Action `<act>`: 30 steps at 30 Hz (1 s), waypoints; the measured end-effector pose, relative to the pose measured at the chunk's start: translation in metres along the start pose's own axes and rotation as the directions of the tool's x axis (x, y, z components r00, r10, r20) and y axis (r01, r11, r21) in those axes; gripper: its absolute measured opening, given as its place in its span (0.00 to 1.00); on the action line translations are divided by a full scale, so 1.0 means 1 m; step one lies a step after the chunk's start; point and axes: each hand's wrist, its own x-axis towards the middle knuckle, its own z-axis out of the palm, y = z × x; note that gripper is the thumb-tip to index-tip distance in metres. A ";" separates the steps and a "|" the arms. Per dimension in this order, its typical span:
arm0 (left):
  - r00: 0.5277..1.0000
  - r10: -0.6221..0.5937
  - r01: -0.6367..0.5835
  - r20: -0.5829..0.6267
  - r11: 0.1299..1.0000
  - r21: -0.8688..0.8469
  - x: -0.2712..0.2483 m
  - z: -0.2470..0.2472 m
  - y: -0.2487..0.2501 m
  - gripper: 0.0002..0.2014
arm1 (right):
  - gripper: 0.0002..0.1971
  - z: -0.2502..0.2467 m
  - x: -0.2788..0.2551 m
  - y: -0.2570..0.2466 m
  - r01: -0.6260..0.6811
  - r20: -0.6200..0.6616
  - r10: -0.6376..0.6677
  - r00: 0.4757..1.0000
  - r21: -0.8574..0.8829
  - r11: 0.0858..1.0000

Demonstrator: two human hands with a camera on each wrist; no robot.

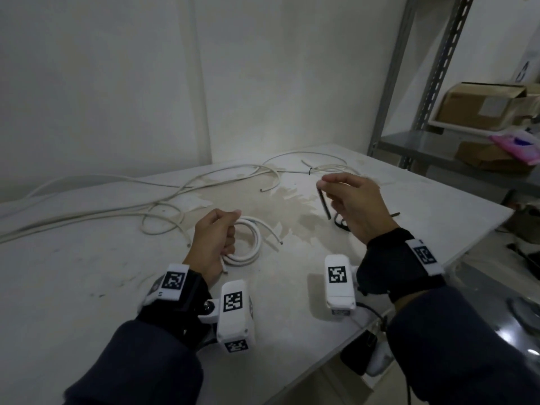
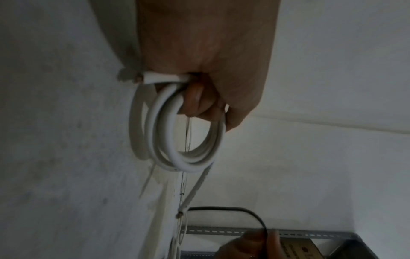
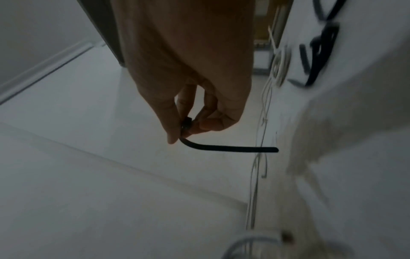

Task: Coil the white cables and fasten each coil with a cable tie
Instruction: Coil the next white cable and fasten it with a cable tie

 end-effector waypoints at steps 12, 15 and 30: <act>0.964 0.063 -0.057 -0.257 0.998 0.031 -0.010 -0.114 0.043 0.18 | 0.05 0.174 -0.034 0.027 -0.354 0.387 0.236 0.891 0.268 0.896; 0.924 0.079 -0.094 -0.374 0.995 -0.024 -0.016 -0.159 0.052 0.21 | 0.08 0.216 -0.044 0.037 -0.483 0.444 0.320 0.837 0.324 0.813; 0.886 0.143 -0.142 -0.440 0.989 0.037 -0.005 -0.188 0.049 0.19 | 0.08 0.264 -0.053 0.071 -0.623 0.558 0.390 0.732 0.318 0.715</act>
